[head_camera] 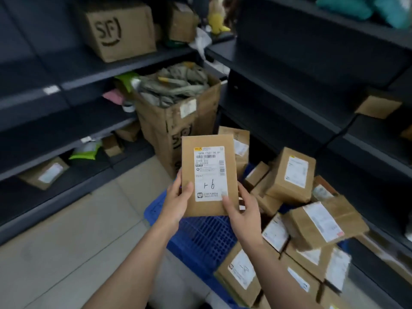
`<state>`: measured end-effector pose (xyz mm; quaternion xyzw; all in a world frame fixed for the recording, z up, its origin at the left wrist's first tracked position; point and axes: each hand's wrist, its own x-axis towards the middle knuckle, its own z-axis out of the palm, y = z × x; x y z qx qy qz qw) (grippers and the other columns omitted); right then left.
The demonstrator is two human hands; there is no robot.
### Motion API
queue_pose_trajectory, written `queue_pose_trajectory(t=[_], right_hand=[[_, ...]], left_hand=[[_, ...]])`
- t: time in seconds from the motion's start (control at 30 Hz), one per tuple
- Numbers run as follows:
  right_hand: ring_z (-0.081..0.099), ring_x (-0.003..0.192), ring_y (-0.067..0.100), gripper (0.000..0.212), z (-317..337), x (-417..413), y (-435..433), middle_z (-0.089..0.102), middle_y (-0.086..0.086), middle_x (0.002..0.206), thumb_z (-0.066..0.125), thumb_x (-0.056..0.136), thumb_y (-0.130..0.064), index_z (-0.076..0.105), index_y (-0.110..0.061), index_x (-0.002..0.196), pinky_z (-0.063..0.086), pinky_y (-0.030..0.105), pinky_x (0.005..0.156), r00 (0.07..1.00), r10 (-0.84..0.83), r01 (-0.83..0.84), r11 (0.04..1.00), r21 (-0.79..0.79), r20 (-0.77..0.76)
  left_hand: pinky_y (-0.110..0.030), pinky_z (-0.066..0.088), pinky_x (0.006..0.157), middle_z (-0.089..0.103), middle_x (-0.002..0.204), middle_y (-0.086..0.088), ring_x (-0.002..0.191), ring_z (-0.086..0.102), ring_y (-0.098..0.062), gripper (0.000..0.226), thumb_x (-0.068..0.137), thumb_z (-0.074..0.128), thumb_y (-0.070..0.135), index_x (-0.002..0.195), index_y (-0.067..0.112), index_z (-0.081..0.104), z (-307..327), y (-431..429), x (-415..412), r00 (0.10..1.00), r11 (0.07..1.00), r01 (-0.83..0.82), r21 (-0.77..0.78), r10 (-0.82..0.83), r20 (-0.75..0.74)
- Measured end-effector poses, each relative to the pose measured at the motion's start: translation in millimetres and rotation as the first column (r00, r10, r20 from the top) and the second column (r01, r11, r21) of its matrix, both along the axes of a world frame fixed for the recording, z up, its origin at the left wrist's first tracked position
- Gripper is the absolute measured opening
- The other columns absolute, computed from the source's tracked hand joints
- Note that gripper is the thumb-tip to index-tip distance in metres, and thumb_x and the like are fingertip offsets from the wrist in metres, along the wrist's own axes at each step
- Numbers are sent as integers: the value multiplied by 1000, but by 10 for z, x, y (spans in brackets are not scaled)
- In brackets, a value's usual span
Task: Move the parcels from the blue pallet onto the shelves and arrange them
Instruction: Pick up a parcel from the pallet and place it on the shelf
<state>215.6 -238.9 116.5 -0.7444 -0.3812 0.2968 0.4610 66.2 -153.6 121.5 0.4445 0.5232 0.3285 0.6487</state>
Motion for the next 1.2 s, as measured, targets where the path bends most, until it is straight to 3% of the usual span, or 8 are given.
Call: queue_pose_trajectory(t=[0.1, 0.2, 0.4, 0.57, 0.77, 0.93, 1.1, 1.2], right_hand=[[48, 112, 0, 64, 232, -356, 357, 51, -16, 120, 58, 82, -63, 44, -39, 140, 44, 29, 94, 992, 122, -123, 990, 75, 13], [47, 112, -1, 54, 434, -804, 687, 51, -17, 119, 61, 85, -55, 43, -45, 135, 43, 30, 96, 976, 217, -216, 965, 148, 12], [47, 121, 4, 67, 781, -1801, 1193, 50, -15, 129, 61, 80, -63, 43, -41, 141, 45, 38, 102, 924, 383, -376, 896, 235, 20], [48, 123, 7, 73, 997, -2674, 1538, 53, -14, 130, 58, 75, -72, 43, -43, 140, 46, 44, 101, 881, 469, -466, 831, 304, 65], [52, 117, 4, 64, 1223, -3659, 1927, 56, -12, 127, 62, 83, -59, 44, -38, 140, 48, 40, 99, 818, 568, -557, 744, 369, 90], [52, 115, 6, 59, 1386, -4412, 2212, 55, -12, 124, 63, 84, -51, 44, -39, 139, 49, 37, 97, 770, 632, -614, 695, 376, 89], [51, 111, 1, 54, 1576, -5043, 2532, 54, -15, 119, 63, 87, -48, 44, -44, 136, 48, 32, 93, 703, 706, -673, 620, 402, 89], [51, 111, 3, 53, 1672, -5403, 2751, 55, -13, 122, 63, 88, -44, 44, -41, 138, 50, 31, 90, 652, 753, -711, 564, 420, 93]], left_hand=[[-32, 47, 100, 60, 126, 19, 116, 57, -3, 46, 100, 49, 23, 141, 43, 42, 206, 162, -457, 989, 989, -129, 76, 122, 87], [-13, 48, 82, 59, 114, 24, 100, 56, 10, 43, 101, 46, 16, 138, 36, 42, 494, 277, -950, 967, 953, -252, 169, 241, 83], [-36, 45, 102, 56, 133, 2, 117, 55, -12, 34, 98, 51, 14, 131, 21, 45, 846, 479, -2006, 883, 846, -466, 257, 463, 77], [-28, 45, 95, 57, 127, 8, 114, 54, -9, 31, 98, 52, 16, 125, 30, 47, 1102, 603, -2881, 825, 765, -555, 327, 558, 94], [-33, 50, 93, 58, 127, 10, 114, 55, -8, 37, 98, 51, 22, 134, 32, 48, 1317, 775, -3857, 773, 693, -604, 393, 629, 78], [-19, 47, 77, 59, 124, 10, 105, 55, 0, 35, 99, 51, 21, 133, 30, 49, 1510, 889, -4562, 712, 612, -659, 436, 695, 100], [-40, 46, 101, 48, 137, 8, 121, 48, -11, 41, 97, 52, 33, 137, 38, 45, 1603, 1102, -5186, 636, 549, -698, 461, 771, 45], [-44, 44, 104, 46, 139, 8, 124, 46, -12, 43, 97, 51, 37, 139, 41, 43, 1679, 1244, -5511, 600, 510, -709, 487, 799, 37]])
